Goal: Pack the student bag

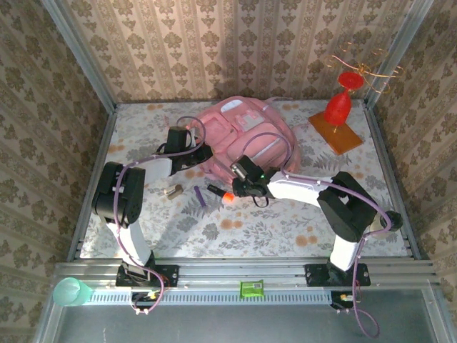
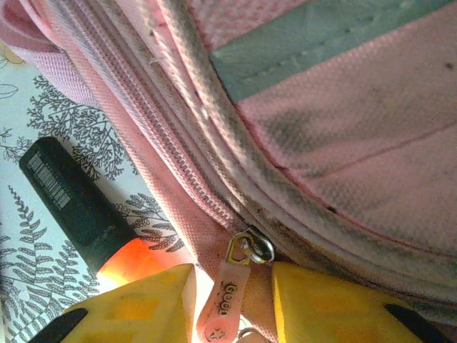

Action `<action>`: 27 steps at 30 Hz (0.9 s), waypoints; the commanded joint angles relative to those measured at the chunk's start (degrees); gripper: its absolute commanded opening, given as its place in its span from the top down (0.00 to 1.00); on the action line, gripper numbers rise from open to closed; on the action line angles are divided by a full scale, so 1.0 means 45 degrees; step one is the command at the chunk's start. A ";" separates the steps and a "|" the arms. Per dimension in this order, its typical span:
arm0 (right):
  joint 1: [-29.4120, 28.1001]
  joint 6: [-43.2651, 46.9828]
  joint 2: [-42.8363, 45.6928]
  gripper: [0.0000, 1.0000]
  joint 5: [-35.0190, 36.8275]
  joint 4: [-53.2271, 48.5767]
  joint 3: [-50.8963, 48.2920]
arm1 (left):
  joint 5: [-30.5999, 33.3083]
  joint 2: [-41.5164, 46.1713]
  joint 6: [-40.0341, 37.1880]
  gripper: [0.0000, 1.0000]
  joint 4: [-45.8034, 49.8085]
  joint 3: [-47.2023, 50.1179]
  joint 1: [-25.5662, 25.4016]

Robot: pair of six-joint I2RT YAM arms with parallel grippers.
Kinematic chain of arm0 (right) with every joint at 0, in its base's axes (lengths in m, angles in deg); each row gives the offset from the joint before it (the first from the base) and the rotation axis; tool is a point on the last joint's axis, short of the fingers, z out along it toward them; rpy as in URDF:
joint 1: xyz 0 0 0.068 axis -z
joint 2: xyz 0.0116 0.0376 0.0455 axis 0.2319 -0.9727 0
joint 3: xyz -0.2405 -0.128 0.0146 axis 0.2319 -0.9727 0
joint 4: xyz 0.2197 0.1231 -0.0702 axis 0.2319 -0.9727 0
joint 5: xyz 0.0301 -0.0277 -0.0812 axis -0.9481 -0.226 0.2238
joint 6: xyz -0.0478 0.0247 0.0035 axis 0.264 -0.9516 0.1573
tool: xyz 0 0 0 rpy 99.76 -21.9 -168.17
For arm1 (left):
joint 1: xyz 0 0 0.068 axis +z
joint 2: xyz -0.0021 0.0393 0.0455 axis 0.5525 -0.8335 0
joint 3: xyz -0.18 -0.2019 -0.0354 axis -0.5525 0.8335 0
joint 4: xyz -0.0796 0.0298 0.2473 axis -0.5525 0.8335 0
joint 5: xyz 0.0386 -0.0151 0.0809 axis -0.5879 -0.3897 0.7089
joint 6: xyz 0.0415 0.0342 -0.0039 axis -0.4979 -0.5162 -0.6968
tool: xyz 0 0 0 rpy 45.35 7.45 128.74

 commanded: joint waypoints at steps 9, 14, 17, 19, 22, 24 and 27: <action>-0.0115 -0.1068 0.0078 0.76 -0.0201 -0.0610 -0.0514 | 0.0083 0.0166 -0.0222 1.00 -0.0035 -0.0369 -0.0113; 0.0005 -0.1286 -0.0106 0.69 -0.0149 -0.0624 -0.0760 | 0.0064 0.0165 -0.0221 1.00 -0.0035 -0.0423 -0.0112; 0.0179 -0.1291 -0.0093 0.69 -0.0085 -0.0530 -0.1038 | 0.0064 0.0151 -0.0203 1.00 -0.0035 -0.0430 -0.0113; 0.0306 -0.1244 -0.0116 0.70 -0.0154 -0.0445 -0.1150 | 0.0078 0.0151 -0.0212 1.00 -0.0045 -0.0456 -0.0113; 0.0470 -0.1108 -0.0167 0.77 -0.0197 -0.0427 -0.1204 | 0.0064 0.0153 -0.0221 1.00 -0.0043 -0.0459 -0.0103; 0.0550 -0.0966 0.0174 0.85 -0.0193 -0.0321 -0.1368 | 0.0120 0.0163 -0.0251 1.00 -0.0003 -0.0449 -0.0084; 0.0642 -0.0674 0.1125 0.94 -0.0167 0.0015 -0.1804 | 0.0142 0.0134 -0.0241 1.00 -0.0022 -0.0396 -0.0016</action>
